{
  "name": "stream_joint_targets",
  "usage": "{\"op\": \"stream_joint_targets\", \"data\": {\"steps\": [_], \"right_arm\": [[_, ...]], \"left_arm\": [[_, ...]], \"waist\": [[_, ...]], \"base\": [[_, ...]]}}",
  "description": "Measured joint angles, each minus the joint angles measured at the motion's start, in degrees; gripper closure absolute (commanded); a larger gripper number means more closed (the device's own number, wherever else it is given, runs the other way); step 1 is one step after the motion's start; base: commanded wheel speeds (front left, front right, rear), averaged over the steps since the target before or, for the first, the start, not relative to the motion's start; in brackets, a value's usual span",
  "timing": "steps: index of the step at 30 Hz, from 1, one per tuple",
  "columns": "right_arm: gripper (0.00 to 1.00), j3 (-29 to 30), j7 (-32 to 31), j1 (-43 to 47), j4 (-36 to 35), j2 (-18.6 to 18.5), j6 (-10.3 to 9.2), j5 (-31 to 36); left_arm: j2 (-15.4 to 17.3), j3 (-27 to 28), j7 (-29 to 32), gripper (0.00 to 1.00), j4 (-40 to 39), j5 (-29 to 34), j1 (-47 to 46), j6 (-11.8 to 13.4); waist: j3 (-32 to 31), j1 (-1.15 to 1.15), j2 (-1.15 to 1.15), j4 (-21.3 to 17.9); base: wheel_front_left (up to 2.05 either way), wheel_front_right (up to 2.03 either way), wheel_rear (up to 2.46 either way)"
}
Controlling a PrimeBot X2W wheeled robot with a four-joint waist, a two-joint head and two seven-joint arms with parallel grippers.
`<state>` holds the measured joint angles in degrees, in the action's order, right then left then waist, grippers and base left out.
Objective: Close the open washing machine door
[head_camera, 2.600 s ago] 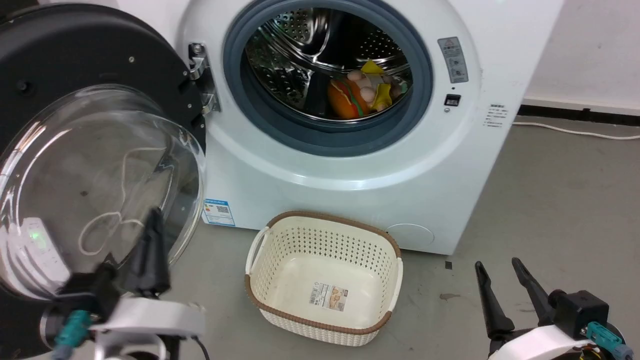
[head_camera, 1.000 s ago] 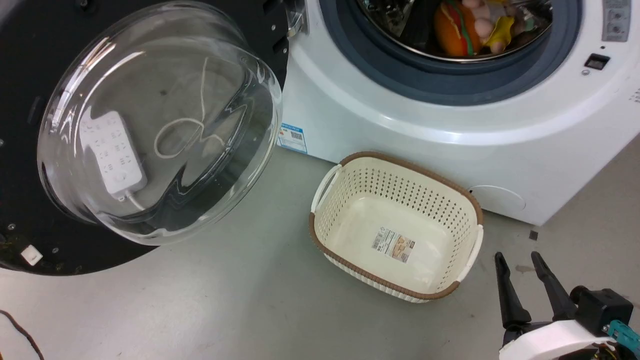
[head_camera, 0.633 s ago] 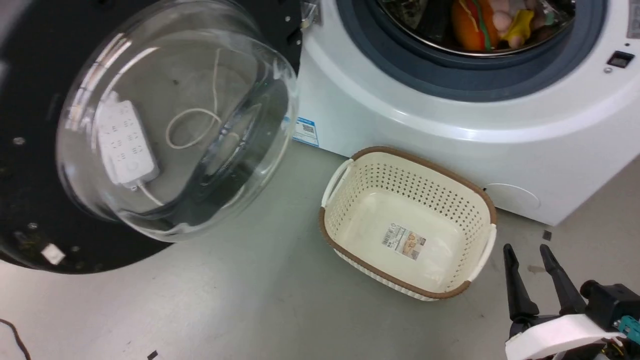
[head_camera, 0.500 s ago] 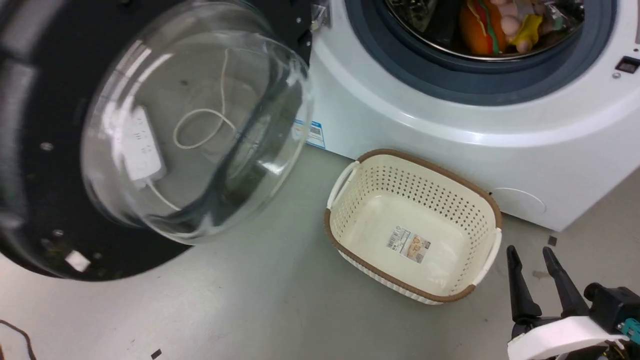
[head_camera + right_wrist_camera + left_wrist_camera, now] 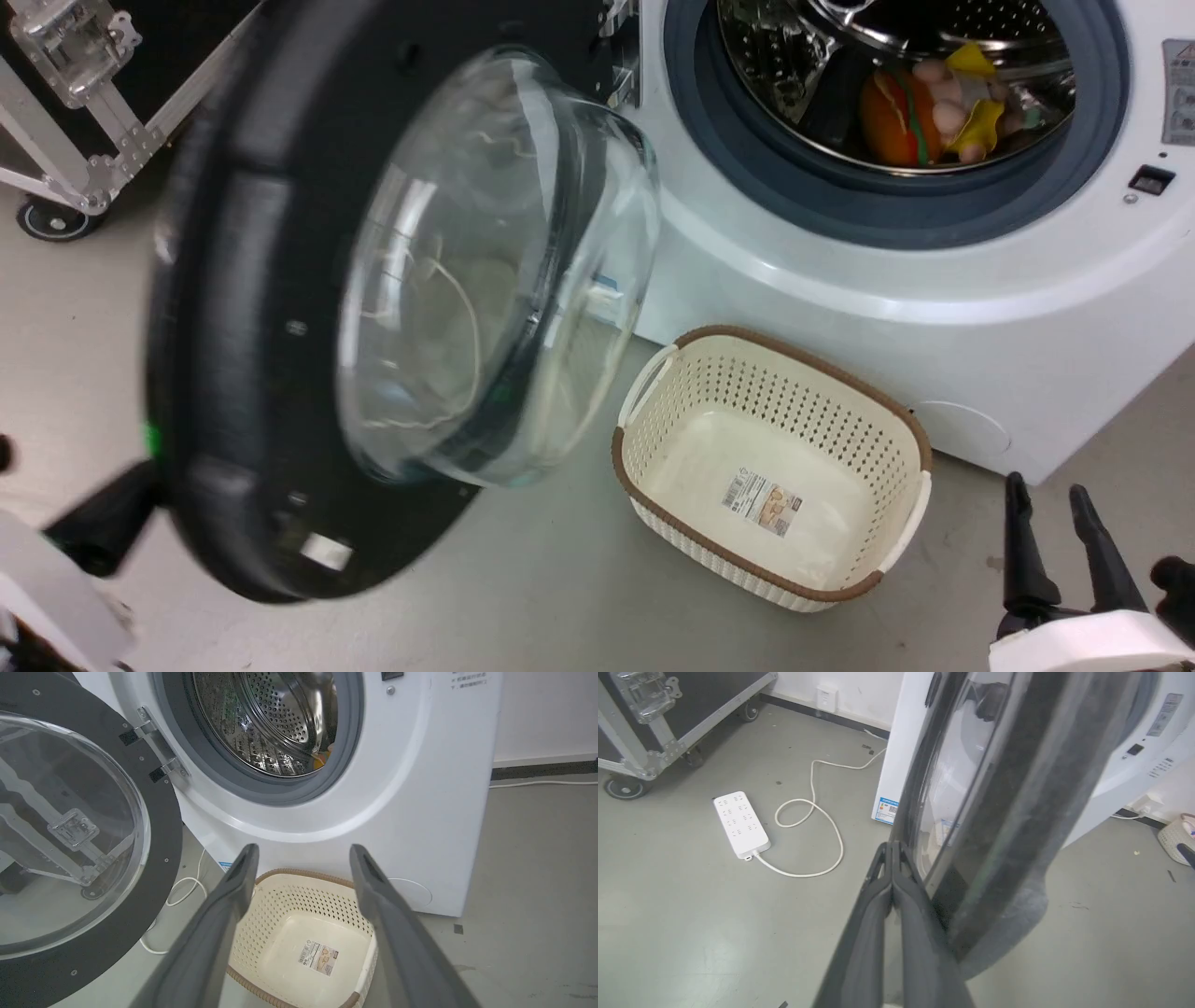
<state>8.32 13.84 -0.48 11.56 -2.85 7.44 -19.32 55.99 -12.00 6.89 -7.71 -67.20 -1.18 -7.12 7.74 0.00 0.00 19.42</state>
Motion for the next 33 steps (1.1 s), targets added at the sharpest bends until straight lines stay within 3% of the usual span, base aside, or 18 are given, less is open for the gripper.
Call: {"op": "stream_joint_targets", "data": {"steps": [7, 12, 17, 25, 26, 33], "right_arm": [[0.00, 1.76, 0.65, 0.51, 1.72, 0.00, 0.00, -1.65], [0.00, 3.21, 0.67, 0.68, 2.23, 0.00, 0.00, -2.32], [0.00, 4.16, 0.90, 0.68, 1.62, 0.00, 0.00, -2.44], [0.00, 4.37, 0.89, 0.69, 0.81, -0.01, 0.00, -2.96], [0.00, 4.17, 0.90, 0.73, 0.49, 0.00, 0.00, -3.27], [0.00, 2.05, 0.90, 0.51, -0.63, 0.01, 0.00, -4.53]], "left_arm": [[0.11, -7.71, -1.01, 1.00, -8.00, 1.01, -0.12, -0.10], [-2.59, -13.66, -0.77, 1.00, -11.21, 2.25, -3.32, -0.09], [-7.30, -19.74, 0.98, 1.00, -11.50, 3.69, -8.40, -0.10], [-14.03, -27.61, 1.47, 1.00, -7.67, 5.38, -16.30, -0.10], [-15.71, -29.29, 0.33, 1.00, -4.89, 6.49, -19.15, -0.10], [-20.08, -31.82, -3.76, 1.00, 3.86, 11.02, -25.83, -0.09]], "waist": [[-1.75, 0.00, 0.00, -1.75], [-2.50, 0.00, 0.00, -4.17], [-2.69, 0.00, 0.00, -7.29], [-2.15, 0.01, 0.00, -13.42], [-1.88, 0.01, 0.00, -15.95], [-0.67, 0.01, 0.00, -21.86]], "base": [[0.00, 0.00, 0.00], [0.00, 0.00, 0.00], [0.00, 0.00, 0.00], [0.00, 0.00, 0.00], [0.00, 0.00, 0.00], [0.00, 0.00, 0.00]]}}
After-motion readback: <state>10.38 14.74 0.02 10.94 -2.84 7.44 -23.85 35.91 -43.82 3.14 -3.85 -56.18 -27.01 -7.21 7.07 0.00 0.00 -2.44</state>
